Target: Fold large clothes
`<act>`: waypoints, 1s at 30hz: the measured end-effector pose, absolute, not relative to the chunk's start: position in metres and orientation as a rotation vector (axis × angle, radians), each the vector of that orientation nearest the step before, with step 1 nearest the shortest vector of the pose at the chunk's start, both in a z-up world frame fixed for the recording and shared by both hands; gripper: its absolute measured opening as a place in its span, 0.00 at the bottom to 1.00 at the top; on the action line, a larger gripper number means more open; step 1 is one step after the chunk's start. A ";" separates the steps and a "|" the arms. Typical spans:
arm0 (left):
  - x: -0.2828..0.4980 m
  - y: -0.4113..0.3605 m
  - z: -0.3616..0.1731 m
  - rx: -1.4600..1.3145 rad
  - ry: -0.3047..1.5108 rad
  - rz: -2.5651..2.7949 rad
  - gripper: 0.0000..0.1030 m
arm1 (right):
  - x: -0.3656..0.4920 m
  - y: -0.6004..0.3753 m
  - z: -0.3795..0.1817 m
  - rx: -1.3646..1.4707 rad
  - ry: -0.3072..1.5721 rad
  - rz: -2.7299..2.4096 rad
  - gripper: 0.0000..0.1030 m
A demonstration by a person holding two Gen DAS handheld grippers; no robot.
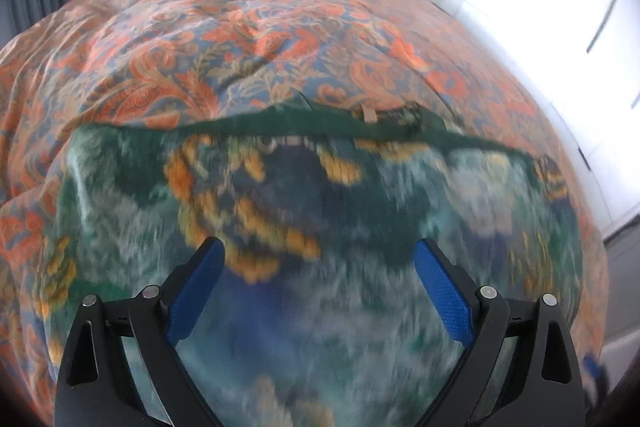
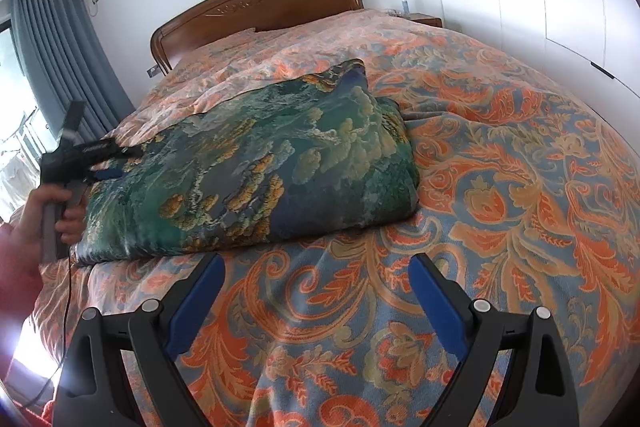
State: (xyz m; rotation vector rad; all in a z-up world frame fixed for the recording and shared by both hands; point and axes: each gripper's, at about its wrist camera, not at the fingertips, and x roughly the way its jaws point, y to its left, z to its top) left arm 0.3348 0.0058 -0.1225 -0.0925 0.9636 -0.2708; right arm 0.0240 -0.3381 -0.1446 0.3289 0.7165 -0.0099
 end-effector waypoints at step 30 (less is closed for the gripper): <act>0.169 -0.057 -0.133 0.244 0.818 -0.585 0.94 | 0.036 -0.368 -0.153 0.515 0.733 -0.022 0.92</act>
